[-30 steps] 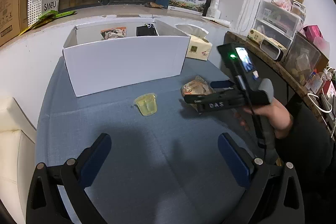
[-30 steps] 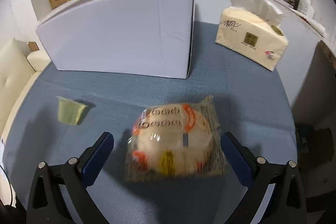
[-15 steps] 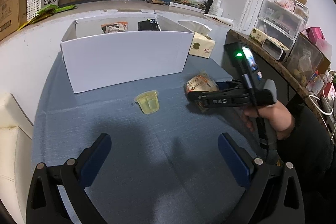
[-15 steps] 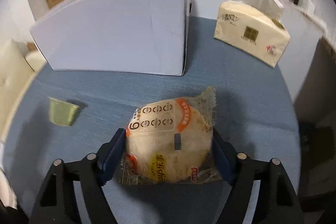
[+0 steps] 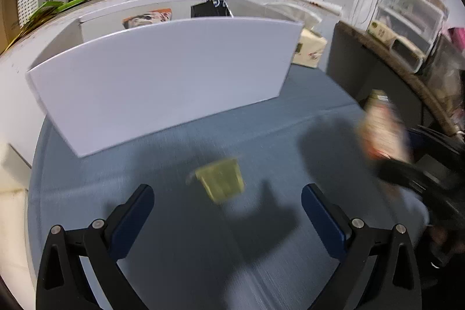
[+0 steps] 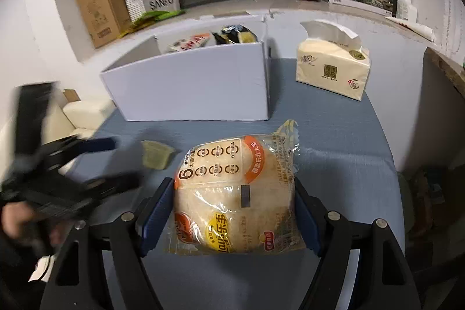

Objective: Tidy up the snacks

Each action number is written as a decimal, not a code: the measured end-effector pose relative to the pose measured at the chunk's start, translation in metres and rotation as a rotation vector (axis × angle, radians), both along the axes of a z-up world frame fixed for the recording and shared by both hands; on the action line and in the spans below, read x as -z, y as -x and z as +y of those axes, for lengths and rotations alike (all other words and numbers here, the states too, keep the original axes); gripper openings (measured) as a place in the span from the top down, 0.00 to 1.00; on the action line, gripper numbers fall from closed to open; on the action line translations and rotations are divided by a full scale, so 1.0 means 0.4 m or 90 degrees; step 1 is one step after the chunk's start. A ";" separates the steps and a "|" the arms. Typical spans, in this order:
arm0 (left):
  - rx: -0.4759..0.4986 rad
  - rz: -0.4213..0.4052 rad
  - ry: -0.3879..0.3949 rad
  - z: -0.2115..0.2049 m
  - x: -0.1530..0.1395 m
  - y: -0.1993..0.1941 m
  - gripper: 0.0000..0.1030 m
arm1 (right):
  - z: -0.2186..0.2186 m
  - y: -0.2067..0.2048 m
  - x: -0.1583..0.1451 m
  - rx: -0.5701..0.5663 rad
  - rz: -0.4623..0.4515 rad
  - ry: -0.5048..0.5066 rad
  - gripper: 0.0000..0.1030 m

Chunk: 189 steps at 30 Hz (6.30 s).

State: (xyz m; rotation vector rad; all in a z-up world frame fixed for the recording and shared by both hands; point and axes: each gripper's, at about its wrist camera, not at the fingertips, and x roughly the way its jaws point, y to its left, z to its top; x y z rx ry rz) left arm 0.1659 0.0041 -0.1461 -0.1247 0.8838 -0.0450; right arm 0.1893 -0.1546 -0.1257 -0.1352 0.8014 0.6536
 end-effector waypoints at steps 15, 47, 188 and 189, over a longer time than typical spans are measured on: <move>0.022 0.027 0.004 0.011 0.052 -0.050 0.52 | -0.013 0.034 0.009 -0.006 0.012 -0.017 0.22; -0.082 -0.178 0.037 0.309 -0.342 -0.114 0.52 | 0.228 -0.321 -0.249 -0.013 -0.022 -0.112 0.22; -0.130 -0.167 -0.035 -0.045 -0.353 0.377 0.00 | 0.031 0.209 -0.272 -0.029 -0.132 -0.071 0.00; -0.129 -0.167 -0.035 -0.045 -0.353 0.377 0.00 | 0.031 0.206 -0.272 -0.029 -0.131 -0.071 0.00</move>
